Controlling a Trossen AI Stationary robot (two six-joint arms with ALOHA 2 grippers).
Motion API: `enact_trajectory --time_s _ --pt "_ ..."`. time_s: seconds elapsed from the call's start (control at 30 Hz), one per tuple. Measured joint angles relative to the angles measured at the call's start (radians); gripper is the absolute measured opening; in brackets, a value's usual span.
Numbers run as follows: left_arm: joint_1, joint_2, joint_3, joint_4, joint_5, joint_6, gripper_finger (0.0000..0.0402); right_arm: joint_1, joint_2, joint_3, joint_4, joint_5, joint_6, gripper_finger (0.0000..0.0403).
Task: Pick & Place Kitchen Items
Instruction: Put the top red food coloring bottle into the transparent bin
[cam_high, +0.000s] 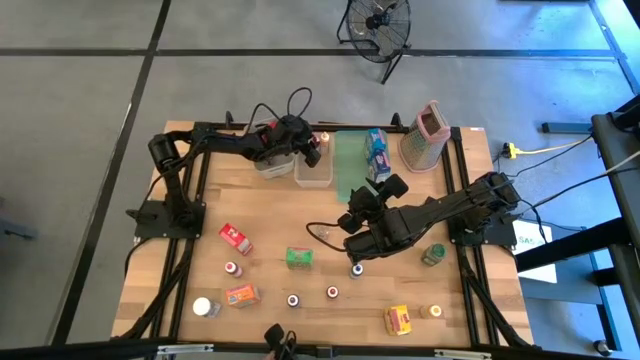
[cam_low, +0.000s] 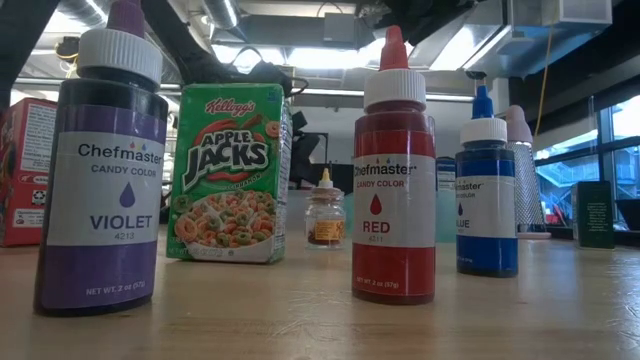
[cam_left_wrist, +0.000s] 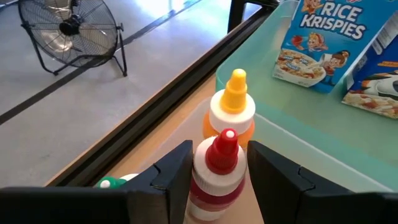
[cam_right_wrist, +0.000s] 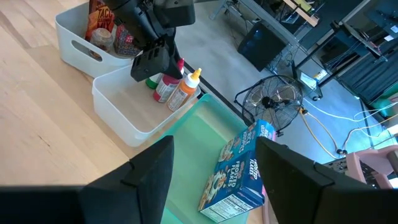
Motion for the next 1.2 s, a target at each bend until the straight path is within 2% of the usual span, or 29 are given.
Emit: enact_trajectory --time_s 0.3,0.7,1.0,1.2 --pt "0.000 0.000 0.000 0.000 0.000 0.000 0.0154 0.000 0.000 0.000 0.000 0.000 0.000 0.0227" --pt "-0.004 0.000 0.000 0.001 0.019 -0.016 0.0249 -0.009 -0.001 -0.090 0.037 0.000 0.012 0.0227" --pt "-0.033 -0.011 0.000 0.025 0.011 -0.003 0.0255 -0.009 -0.001 -0.092 0.036 0.001 0.004 0.0227" --pt "-0.055 -0.092 0.000 -0.030 0.004 0.031 0.0255 -0.006 -0.001 -0.092 0.036 0.002 0.000 0.0227"
